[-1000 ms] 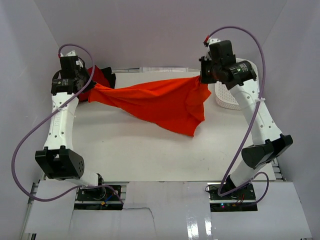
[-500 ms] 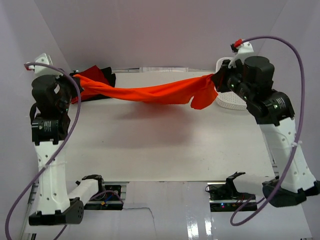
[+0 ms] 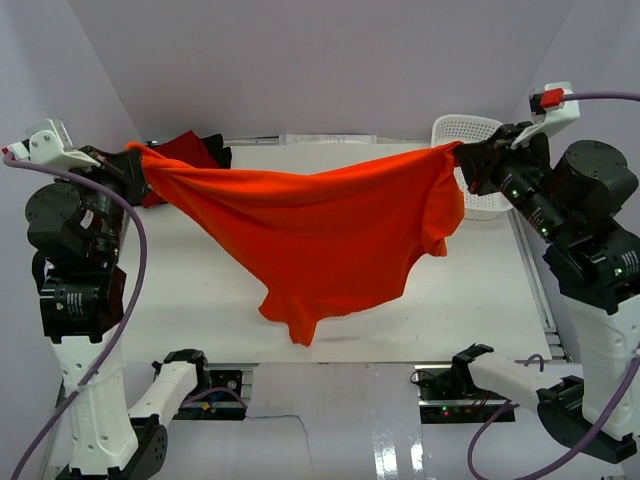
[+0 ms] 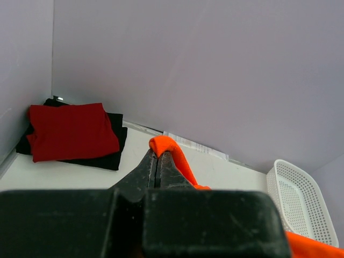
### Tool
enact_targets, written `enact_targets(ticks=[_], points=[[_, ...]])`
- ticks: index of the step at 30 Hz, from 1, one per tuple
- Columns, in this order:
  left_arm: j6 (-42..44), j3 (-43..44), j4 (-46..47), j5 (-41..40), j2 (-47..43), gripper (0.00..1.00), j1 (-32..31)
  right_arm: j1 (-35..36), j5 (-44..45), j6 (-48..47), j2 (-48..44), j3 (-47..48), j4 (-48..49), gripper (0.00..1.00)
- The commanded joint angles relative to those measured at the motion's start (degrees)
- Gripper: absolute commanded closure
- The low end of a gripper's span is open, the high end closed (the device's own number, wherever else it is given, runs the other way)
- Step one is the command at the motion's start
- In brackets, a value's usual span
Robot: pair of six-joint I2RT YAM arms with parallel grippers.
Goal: Fold and stack the t-shirts
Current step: Flatten out the tshirt
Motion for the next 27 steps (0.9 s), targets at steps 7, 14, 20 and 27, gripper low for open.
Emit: enact_targets(ticks=[7,14,20,27], points=[[0.2,2.2,-1.9,-7.3,-0.3,1.0,-2.9,0.0,-10.8,2.9,9.0,-1.6,-6.0,0.92],[-8.1,-12.6,-7.7,-3.3,-3.1,1.0,-2.9,-0.1,-15.5,2.9,16.5,-3.7,-6.6,0.92],[-11.9,-20.4,-12.9,-2.5,-6.7,1.0,-2.9,-0.1,-14.8,2.0,21.4,-3.2,-8.9,0.92],[-12.7,-25.3,-10.7,2.0,0.9,1.0,-2.9,-1.9,-12.8,2.2,24.0,-9.0,-7.5,0.92]])
